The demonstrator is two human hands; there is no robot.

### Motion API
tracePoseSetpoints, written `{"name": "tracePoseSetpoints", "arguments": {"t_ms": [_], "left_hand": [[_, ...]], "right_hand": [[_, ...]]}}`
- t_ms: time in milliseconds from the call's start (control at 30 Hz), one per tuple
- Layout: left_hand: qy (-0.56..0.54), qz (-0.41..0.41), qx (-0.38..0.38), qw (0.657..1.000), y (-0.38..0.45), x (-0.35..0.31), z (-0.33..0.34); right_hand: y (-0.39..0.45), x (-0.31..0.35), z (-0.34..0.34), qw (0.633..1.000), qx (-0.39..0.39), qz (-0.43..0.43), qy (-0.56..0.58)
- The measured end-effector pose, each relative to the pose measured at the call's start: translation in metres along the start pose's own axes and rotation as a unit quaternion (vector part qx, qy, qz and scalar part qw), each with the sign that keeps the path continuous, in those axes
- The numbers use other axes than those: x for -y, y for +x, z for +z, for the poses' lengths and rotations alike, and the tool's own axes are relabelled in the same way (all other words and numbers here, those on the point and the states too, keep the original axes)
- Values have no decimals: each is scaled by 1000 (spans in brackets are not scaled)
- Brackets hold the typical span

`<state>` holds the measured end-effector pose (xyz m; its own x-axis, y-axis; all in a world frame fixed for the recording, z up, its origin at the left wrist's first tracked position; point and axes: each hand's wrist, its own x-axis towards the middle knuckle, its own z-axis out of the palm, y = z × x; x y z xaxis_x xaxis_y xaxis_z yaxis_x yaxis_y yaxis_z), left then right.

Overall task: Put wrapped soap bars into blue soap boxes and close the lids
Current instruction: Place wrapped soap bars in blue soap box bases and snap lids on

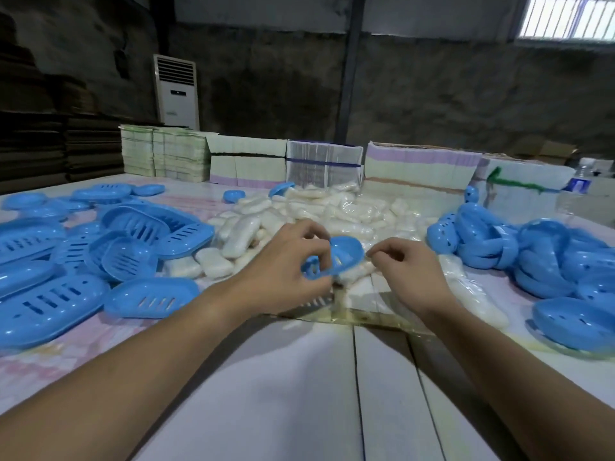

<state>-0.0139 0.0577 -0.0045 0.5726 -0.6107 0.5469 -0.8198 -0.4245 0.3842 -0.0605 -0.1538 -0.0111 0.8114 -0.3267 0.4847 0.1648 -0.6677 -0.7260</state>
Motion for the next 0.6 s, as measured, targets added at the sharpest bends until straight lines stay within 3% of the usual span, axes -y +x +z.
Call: {"name": "tracePoseSetpoints", "arguments": {"t_ms": [133,200,333,433,600], "left_hand": [[-23,40,134,990,-6,-8,14],[-38,37,135,989,-6,-8,13],[-15,38,111,993,-4,-6,9],[17,19,94,995,-4,-4,10],[25,15,155,987,-2,-3,17]], "right_hand": [[10,-5,-24,997,-61,4,-51],[18,-11,-35,989,-36,28,-144],[22,-36,-52,926,26,52,-372],[16,-52,-55,928,41,66,-365],[17,-55,-45,903,89,44,-418]]}}
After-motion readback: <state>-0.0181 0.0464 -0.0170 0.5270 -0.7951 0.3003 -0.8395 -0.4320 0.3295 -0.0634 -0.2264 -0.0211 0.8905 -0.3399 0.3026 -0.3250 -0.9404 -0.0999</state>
